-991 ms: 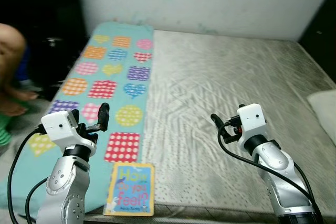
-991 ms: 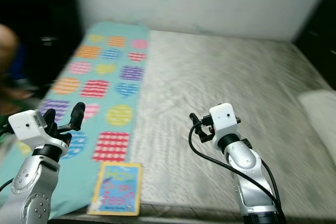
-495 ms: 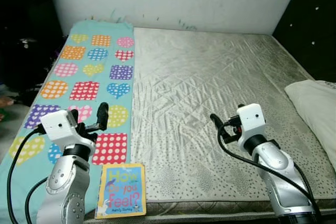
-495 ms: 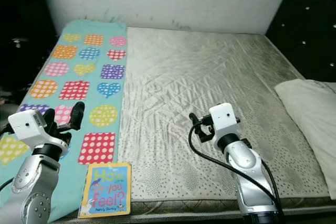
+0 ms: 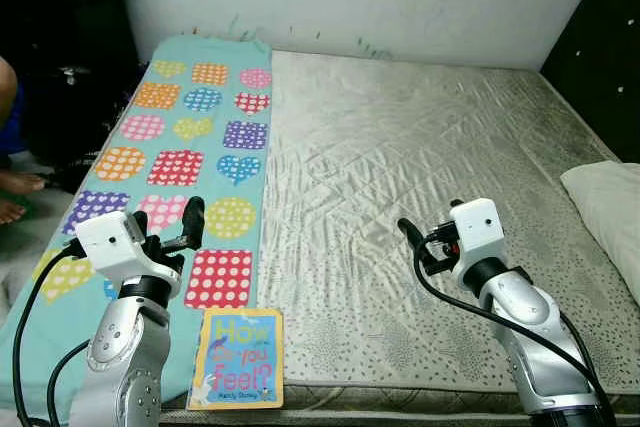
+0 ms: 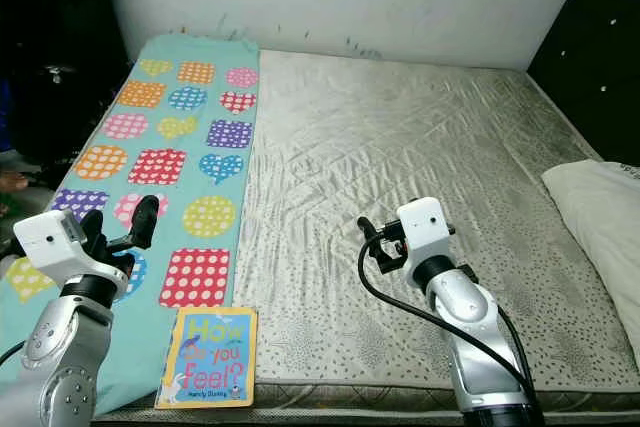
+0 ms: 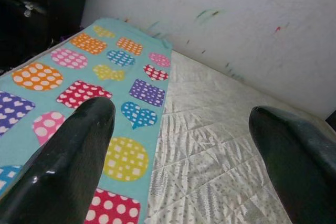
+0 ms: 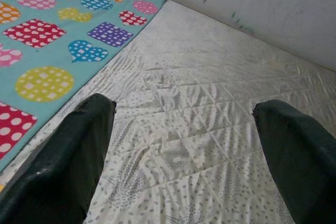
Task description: Clean up the room
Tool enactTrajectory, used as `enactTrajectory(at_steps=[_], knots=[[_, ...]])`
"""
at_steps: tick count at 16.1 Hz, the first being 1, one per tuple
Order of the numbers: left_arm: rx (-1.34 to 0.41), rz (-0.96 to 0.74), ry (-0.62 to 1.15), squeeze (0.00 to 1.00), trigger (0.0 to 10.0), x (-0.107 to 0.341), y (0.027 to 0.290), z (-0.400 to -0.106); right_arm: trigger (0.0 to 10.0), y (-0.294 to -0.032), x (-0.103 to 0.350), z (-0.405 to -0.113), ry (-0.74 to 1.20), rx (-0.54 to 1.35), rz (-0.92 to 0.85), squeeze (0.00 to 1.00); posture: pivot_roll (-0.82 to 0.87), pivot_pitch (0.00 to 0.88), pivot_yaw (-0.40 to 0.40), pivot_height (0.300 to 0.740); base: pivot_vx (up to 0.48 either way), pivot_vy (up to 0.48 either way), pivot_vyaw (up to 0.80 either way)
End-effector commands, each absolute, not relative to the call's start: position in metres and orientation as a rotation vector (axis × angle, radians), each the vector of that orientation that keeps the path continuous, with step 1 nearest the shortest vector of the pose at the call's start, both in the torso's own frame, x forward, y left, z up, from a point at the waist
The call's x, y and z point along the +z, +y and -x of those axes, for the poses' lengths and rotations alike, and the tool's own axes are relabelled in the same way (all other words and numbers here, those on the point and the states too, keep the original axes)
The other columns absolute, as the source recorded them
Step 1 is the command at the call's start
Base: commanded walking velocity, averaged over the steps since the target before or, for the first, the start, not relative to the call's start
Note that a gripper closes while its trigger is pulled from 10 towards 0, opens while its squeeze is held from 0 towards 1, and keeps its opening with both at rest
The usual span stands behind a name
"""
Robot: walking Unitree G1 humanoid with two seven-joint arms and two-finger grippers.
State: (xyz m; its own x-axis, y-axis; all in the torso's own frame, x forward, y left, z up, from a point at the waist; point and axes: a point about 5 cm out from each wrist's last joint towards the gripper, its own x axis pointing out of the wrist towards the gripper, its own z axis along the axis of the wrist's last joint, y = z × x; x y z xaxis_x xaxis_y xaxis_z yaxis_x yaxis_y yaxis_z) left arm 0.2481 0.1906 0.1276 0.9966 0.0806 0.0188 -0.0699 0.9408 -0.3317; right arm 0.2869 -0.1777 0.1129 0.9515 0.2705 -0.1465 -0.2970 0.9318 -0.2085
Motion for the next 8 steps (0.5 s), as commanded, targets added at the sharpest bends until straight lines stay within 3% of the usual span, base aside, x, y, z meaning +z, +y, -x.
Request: enactTrajectory(at_steps=[1, 3, 8], knots=[[0.075, 0.343, -0.019, 0.0, 10.0, 0.1261, 0.1887, -0.2473, 10.0, -0.181, 0.116, -0.2857, 0.113, 0.293, 0.243, 0.0, -0.09, 0.049, -0.071, 0.74, 0.0, 0.0, 0.0], [0.075, 0.348, -0.017, 0.0, 10.0, 0.1258, 0.1885, -0.2468, 10.0, -0.18, 0.1143, -0.2843, 0.119, 0.305, 0.243, 0.0, -0.08, 0.049, -0.073, 0.74, 0.0, 0.0, 0.0], [0.072, 0.351, -0.014, 0.0, 10.0, 0.1258, 0.1886, -0.2469, 10.0, -0.1776, 0.1144, -0.2831, 0.119, 0.319, 0.241, 0.0, -0.09, 0.053, -0.073, 0.694, 0.0, 0.0, 0.0]])
